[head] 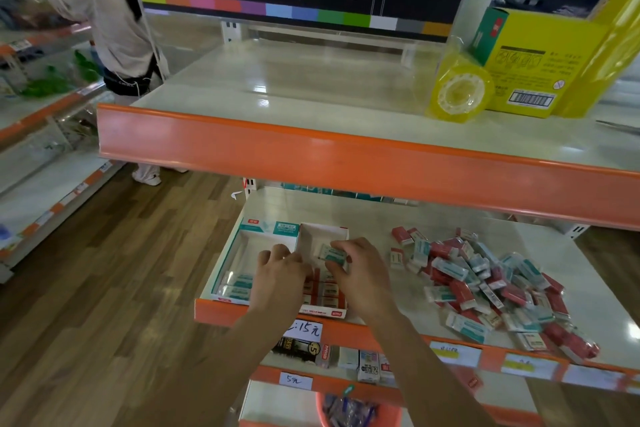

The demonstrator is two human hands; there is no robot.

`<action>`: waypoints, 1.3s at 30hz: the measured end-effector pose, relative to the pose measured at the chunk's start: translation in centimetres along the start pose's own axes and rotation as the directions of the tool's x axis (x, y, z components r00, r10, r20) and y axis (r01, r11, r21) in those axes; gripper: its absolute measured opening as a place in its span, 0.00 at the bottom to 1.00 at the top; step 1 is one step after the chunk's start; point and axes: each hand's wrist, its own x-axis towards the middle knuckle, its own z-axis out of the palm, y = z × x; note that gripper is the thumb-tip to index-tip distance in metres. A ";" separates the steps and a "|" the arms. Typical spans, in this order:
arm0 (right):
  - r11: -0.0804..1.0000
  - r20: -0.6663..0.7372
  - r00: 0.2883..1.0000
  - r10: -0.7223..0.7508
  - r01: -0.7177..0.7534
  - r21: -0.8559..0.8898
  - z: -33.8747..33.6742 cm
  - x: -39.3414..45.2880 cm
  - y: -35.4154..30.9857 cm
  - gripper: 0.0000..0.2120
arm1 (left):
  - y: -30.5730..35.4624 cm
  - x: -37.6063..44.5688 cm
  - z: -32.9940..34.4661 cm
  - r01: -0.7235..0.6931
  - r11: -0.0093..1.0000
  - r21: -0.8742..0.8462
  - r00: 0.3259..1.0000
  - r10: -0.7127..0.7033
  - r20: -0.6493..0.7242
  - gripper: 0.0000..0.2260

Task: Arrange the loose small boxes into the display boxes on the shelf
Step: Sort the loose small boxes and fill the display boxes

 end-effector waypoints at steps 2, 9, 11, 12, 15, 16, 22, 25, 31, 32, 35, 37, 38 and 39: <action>1.000 -0.005 1.000 -0.008 0.008 0.008 0.1 0.3 -0.5 0.16 | -0.4 0.0 0.0 -0.002 0.998 -0.064 1.000 0.001 -0.022 0.12; 0.997 0.040 0.997 -0.069 0.068 0.033 1.7 1.6 -4.0 0.16 | -4.1 -0.6 -1.7 0.101 0.923 -0.371 0.971 -0.173 -0.165 0.12; 0.995 0.086 0.993 -0.087 0.083 0.050 2.5 1.8 -5.3 0.16 | -5.6 -0.7 -2.1 0.205 0.912 -0.355 0.963 -0.252 -0.093 0.12; 0.994 0.106 0.990 -0.093 0.087 0.058 2.9 1.9 -5.9 0.16 | -6.2 -0.8 -2.1 0.248 0.910 -0.332 0.960 -0.278 -0.045 0.12; 0.994 0.133 0.985 -0.111 0.110 0.019 3.9 2.1 -7.2 0.17 | -7.4 -1.2 -2.3 0.327 0.905 -0.273 0.945 -0.318 0.077 0.15; 0.993 0.136 0.984 -0.115 0.117 -0.007 4.2 2.2 -7.5 0.17 | -7.5 -1.3 -2.3 0.336 0.902 -0.270 0.942 -0.320 0.103 0.17; 0.990 0.170 0.980 -0.103 0.117 -0.073 5.5 2.7 -8.9 0.17 | -7.8 -1.6 -1.9 0.352 0.881 -0.318 0.936 -0.341 0.089 0.27; 0.995 0.200 0.976 -0.087 0.096 -0.039 6.3 2.8 -10.0 0.13 | -7.9 -2.1 -1.7 0.367 0.876 -0.313 0.927 -0.372 0.045 0.30; 0.996 0.209 0.974 -0.088 0.092 -0.008 7.7 2.3 -11.3 0.08 | -8.3 -2.9 -1.3 0.363 0.861 -0.356 0.918 -0.397 -0.024 0.26; 0.995 0.216 0.972 -0.091 0.098 -0.020 7.8 2.2 -11.2 0.08 | -8.4 -2.9 -1.3 0.362 0.868 -0.340 0.920 -0.392 -0.022 0.25; 0.992 0.246 0.964 -0.102 0.118 -0.051 7.9 2.1 -11.0 0.10 | -8.6 -3.0 -1.1 0.334 0.903 -0.271 0.936 -0.352 -0.017 0.23; 0.990 0.275 0.956 -0.103 0.124 -0.061 7.7 2.3 -11.0 0.10 | -8.5 -2.9 -1.0 0.323 0.916 -0.239 0.943 -0.333 -0.003 0.22; 0.989 0.294 0.950 -0.103 0.129 -0.069 7.6 2.4 -11.0 0.11 | -8.5 -2.9 -1.0 0.314 0.924 -0.217 0.948 -0.320 0.011 0.21; 0.988 0.313 0.944 -0.103 0.134 -0.077 7.5 2.5 -11.0 0.11 | -8.4 -2.8 -0.9 0.305 0.933 -0.189 0.952 -0.305 0.031 0.19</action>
